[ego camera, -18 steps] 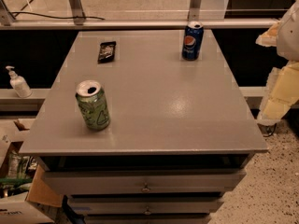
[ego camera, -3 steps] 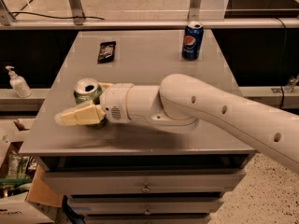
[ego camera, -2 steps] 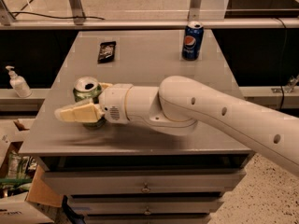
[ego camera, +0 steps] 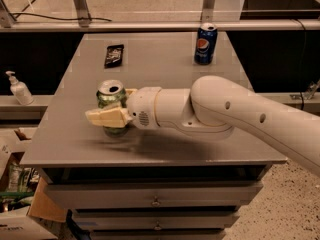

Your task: Knock green can over

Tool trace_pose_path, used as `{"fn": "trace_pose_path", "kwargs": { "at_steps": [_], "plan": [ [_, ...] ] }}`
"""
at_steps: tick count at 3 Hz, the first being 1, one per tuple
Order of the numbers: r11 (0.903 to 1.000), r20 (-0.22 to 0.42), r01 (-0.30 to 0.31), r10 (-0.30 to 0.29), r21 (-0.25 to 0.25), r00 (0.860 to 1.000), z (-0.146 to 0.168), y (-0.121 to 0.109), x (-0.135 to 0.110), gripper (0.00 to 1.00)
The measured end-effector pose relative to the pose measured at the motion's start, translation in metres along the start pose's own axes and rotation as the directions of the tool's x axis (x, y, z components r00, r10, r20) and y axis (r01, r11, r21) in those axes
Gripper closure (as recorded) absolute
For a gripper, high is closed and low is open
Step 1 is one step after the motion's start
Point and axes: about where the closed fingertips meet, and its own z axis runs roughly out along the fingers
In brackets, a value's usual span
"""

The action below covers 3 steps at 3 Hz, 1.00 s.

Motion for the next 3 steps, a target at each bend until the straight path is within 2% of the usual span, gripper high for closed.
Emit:
{"fn": "trace_pose_path", "kwargs": {
  "at_steps": [1, 2, 3],
  "plan": [
    [0.9980, -0.060, 0.035, -0.032, 0.053, 0.998, -0.038, -0.028, -0.002, 1.00],
    [0.9909, -0.121, 0.083, -0.070, 0.106, 0.990, -0.076, -0.060, -0.008, 1.00],
    [0.9843, -0.210, 0.133, -0.107, 0.116, 0.972, -0.100, -0.086, -0.011, 1.00]
  ]
}}
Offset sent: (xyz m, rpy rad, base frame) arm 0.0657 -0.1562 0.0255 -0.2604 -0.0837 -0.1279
